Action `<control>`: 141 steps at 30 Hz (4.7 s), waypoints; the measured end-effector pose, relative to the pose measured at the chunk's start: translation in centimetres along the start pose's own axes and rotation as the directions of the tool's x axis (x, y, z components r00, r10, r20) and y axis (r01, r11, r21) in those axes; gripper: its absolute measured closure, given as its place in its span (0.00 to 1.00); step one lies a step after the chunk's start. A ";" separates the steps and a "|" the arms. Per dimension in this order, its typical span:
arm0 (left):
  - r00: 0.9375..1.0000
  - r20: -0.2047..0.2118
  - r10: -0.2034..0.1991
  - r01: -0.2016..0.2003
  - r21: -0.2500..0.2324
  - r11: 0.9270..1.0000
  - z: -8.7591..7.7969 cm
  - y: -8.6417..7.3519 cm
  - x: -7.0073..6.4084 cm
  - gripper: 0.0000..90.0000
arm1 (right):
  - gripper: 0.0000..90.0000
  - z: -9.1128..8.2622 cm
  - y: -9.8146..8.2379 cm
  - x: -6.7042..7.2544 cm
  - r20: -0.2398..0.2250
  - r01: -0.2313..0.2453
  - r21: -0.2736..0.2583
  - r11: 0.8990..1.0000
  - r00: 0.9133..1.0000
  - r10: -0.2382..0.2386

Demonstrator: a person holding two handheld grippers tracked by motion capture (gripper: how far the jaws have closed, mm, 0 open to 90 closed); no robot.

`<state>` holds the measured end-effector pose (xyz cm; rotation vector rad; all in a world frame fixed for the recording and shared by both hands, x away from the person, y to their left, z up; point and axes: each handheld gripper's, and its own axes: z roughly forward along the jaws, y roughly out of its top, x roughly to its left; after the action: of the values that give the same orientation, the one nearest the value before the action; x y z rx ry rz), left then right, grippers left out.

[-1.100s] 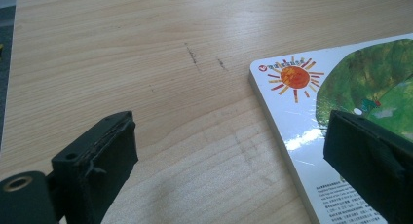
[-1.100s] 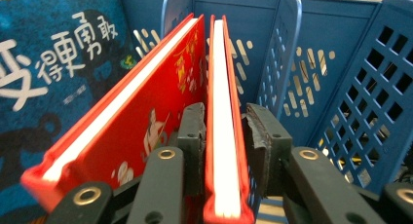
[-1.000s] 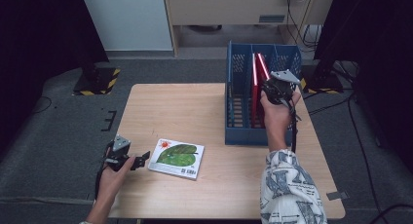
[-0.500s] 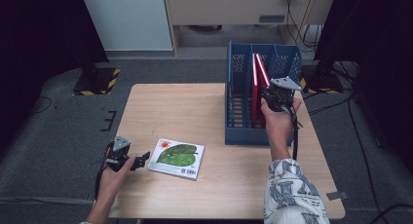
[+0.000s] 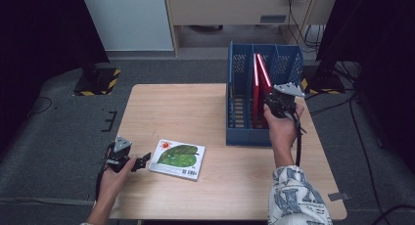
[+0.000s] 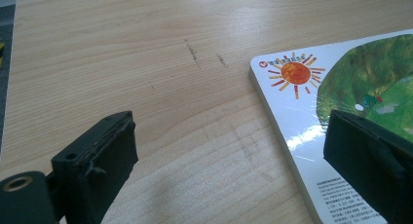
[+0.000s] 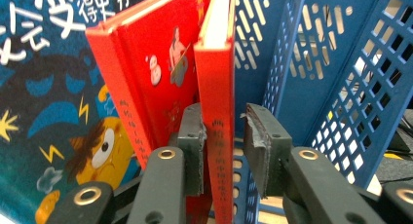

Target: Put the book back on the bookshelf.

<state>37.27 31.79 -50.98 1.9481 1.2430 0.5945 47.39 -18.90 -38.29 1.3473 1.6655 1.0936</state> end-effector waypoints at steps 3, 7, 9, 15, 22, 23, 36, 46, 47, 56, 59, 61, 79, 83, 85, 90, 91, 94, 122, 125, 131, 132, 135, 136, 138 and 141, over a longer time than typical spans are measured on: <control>1.000 0.001 -0.001 0.001 -0.002 1.000 0.0 0.0 0.0 0.05 | 0.83 0.0 -0.1 0.1 -0.005 0.004 0.002 1.000 1.000 -0.004; 1.000 0.002 -0.001 0.001 0.001 1.000 0.1 0.0 -0.1 0.05 | 0.85 0.0 0.0 0.2 -0.007 0.016 0.003 1.000 1.000 -0.016; 1.000 0.002 -0.002 0.002 0.001 1.000 0.1 0.0 -0.1 0.05 | 0.85 0.0 0.0 0.3 -0.003 0.025 0.004 1.000 1.000 -0.025; 1.000 0.002 -0.002 0.002 0.000 1.000 0.1 0.0 -0.1 0.05 | 0.85 0.0 0.0 0.8 -0.007 0.028 0.007 1.000 1.000 -0.028; 1.000 0.002 -0.003 0.003 -0.003 1.000 0.1 0.0 0.0 0.05 | 0.83 0.0 0.1 1.4 -0.020 0.033 0.009 0.999 0.999 -0.033; 1.000 0.002 -0.003 0.003 -0.003 1.000 0.1 0.0 0.0 0.05 | 0.83 0.0 0.1 1.5 -0.020 0.036 0.010 0.999 0.999 -0.036; 1.000 0.004 0.002 -0.002 0.002 1.000 0.1 0.0 -0.1 0.05 | 0.84 -1.0 -0.4 1.4 -0.049 0.019 -0.010 1.000 0.999 -0.019; 1.000 0.005 0.010 -0.010 0.004 1.000 0.1 0.1 -0.2 0.05 | 0.68 -1.7 -0.8 1.0 -0.094 0.013 -0.014 1.000 0.995 -0.015; 1.000 0.005 0.010 -0.010 0.004 1.000 0.1 0.1 -0.2 0.05 | 0.66 -1.7 -0.8 1.0 -0.097 0.012 -0.013 1.000 0.995 -0.014; 1.000 0.006 0.012 -0.012 0.005 1.000 0.1 0.1 -0.2 0.05 | 0.63 -1.7 -1.2 1.3 -0.117 0.012 -0.004 1.000 0.993 -0.013; 1.000 0.005 0.017 -0.017 0.007 1.000 0.1 0.1 -0.2 0.05 | 0.62 -1.5 -1.3 1.5 -0.132 0.015 0.004 1.000 0.991 -0.015; 1.000 0.007 0.016 -0.016 0.005 1.000 0.1 0.1 -0.2 0.05 | 0.61 -1.6 -1.4 1.5 -0.135 0.012 0.006 1.000 0.991 -0.011; 1.000 0.014 0.023 -0.023 0.016 1.000 0.3 0.0 -0.4 0.05 | 0.33 -3.1 -2.4 1.4 -0.144 0.005 -0.006 1.000 0.990 -0.006; 1.000 0.017 0.021 -0.021 0.016 1.000 0.4 0.0 -0.5 0.05 | 0.27 -3.6 -2.8 1.4 -0.170 0.005 -0.001 1.000 0.985 -0.005; 1.000 0.016 0.023 -0.023 0.018 1.000 0.4 0.0 -0.6 0.05 | 0.24 -3.9 -3.0 1.5 -0.184 0.013 0.004 1.000 0.983 -0.012; 1.000 0.017 0.023 -0.023 0.028 0.999 0.5 0.0 -0.6 0.04 | 0.19 -4.7 -3.5 2.0 -0.219 0.022 0.004 1.000 0.976 -0.021; 1.000 0.016 0.023 -0.023 0.029 0.999 0.5 0.0 -0.6 0.04 | 0.18 -4.8 -3.6 2.1 -0.225 0.026 0.004 1.000 0.974 -0.024; 1.000 0.016 0.023 -0.024 0.030 0.999 0.5 0.0 -0.7 0.04 | 0.16 -5.2 -3.9 2.6 -0.240 0.045 0.006 0.999 0.970 -0.043; 0.998 0.031 0.062 -0.063 0.043 0.997 0.8 0.1 -1.2 0.04 | 0.08 -6.9 -7.5 7.4 -0.385 0.141 0.047 0.989 0.916 -0.113; 0.997 0.036 0.067 -0.069 0.043 0.997 0.9 0.1 -1.3 0.04 | 0.09 -7.0 -7.9 8.0 -0.396 0.152 0.050 0.987 0.910 -0.120; 0.996 0.048 0.077 -0.079 0.059 0.995 1.0 0.0 -1.7 0.04 | 0.09 -7.1 -9.5 9.3 -0.431 0.150 0.054 0.987 0.895 -0.112; 0.996 0.051 0.077 -0.080 0.060 0.995 1.0 -0.1 -1.7 0.04 | 0.09 -7.0 -10.0 9.6 -0.438 0.152 0.060 0.987 0.892 -0.110; 0.994 0.064 0.085 -0.088 0.059 0.994 0.9 -0.1 -2.1 0.05 | 0.09 -6.8 -10.9 10.3 -0.451 0.170 0.078 0.982 0.885 -0.117; 0.994 0.070 0.088 -0.092 0.055 0.994 0.9 -0.1 -2.3 0.05 | 0.09 -6.8 -11.2 10.6 -0.455 0.176 0.082 0.981 0.883 -0.120; 0.992 0.086 0.096 -0.100 0.049 0.994 0.9 0.0 -2.6 0.05 | 0.10 -6.7 -11.6 11.1 -0.460 0.191 0.082 0.978 0.878 -0.133; 0.989 0.100 0.105 -0.110 0.053 0.992 1.0 0.1 -3.0 0.05 | 0.10 -6.7 -11.9 11.8 -0.469 0.206 0.081 0.975 0.871 -0.145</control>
<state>36.75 28.75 -51.53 2.0777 1.1115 0.5156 34.59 -9.56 -47.01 1.0300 2.1917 1.2837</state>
